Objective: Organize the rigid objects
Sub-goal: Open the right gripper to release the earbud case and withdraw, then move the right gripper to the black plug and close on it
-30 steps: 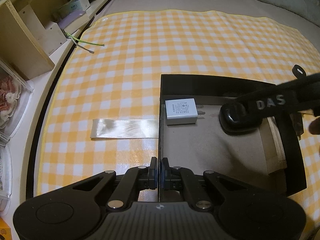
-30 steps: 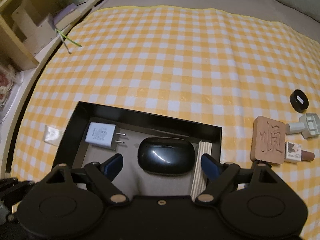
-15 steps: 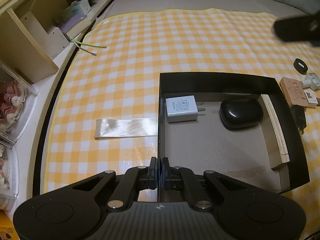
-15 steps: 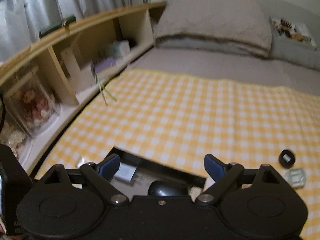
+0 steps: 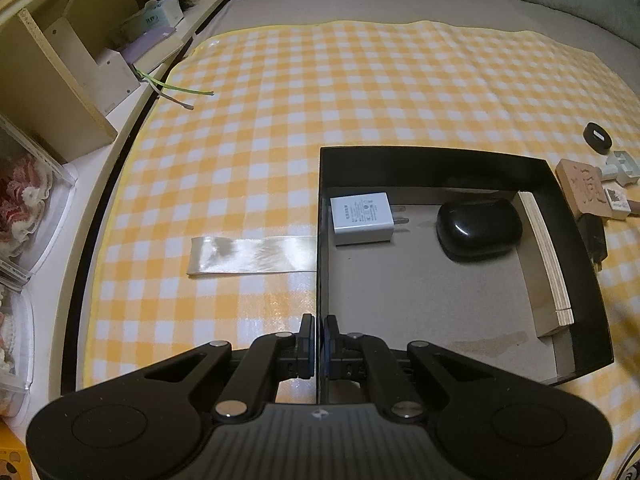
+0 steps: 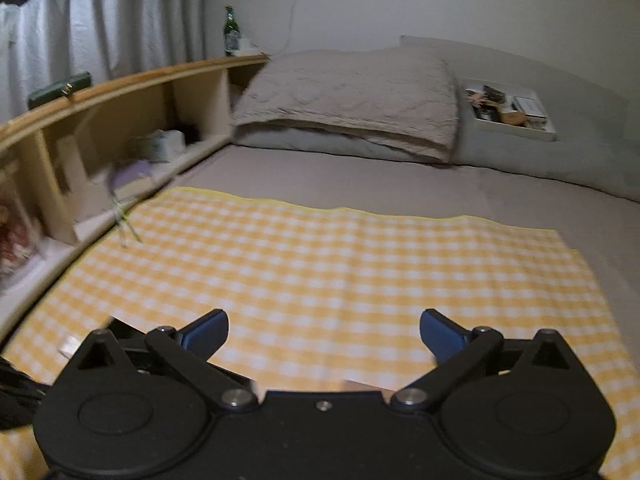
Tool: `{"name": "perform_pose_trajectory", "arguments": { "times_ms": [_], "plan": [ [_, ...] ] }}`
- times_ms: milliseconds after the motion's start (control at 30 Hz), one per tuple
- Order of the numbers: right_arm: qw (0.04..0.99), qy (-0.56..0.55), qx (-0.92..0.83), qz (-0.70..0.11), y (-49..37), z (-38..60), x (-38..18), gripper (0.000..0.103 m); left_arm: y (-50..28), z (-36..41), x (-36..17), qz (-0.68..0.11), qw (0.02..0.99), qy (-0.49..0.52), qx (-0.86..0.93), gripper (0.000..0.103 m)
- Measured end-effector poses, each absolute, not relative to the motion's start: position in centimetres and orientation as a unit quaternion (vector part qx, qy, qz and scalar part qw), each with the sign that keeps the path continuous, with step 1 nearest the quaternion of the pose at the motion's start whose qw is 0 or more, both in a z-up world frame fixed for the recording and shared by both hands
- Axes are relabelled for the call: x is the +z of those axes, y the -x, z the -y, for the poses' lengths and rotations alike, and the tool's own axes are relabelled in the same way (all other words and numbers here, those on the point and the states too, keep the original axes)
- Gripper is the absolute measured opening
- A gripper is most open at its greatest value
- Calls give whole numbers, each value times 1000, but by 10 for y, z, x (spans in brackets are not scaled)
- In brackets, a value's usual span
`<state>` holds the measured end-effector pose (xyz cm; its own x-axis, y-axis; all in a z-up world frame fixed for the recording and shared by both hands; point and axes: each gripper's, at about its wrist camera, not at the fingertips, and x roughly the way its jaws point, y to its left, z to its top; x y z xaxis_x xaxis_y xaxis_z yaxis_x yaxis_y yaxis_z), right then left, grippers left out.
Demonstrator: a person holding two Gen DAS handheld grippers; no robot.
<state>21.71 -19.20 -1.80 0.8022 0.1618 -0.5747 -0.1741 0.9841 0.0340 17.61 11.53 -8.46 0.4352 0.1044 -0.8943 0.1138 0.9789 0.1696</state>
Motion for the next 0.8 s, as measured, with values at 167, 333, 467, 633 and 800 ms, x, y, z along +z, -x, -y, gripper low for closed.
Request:
{"name": "perform_pose_trajectory", "arguments": {
  "times_ms": [167, 333, 467, 633, 800],
  "plan": [
    [939, 43, 78, -331, -221, 213, -42, 103, -180, -119, -84, -532, 841, -96, -5, 4],
    [920, 112, 87, -366, -219, 221, -74, 103, -182, -118, -84, -530, 842, -97, -7, 4],
    [896, 179, 93, -395, -218, 221, -101, 103, -181, -120, -84, -530, 843, -94, -12, 4],
    [866, 236, 103, -428, -215, 217, -133, 103, -179, -121, -83, -530, 843, -92, -12, 4],
    [845, 273, 123, -443, -213, 200, -152, 103, -180, -120, -84, -531, 843, -90, -11, 4]
  ]
}}
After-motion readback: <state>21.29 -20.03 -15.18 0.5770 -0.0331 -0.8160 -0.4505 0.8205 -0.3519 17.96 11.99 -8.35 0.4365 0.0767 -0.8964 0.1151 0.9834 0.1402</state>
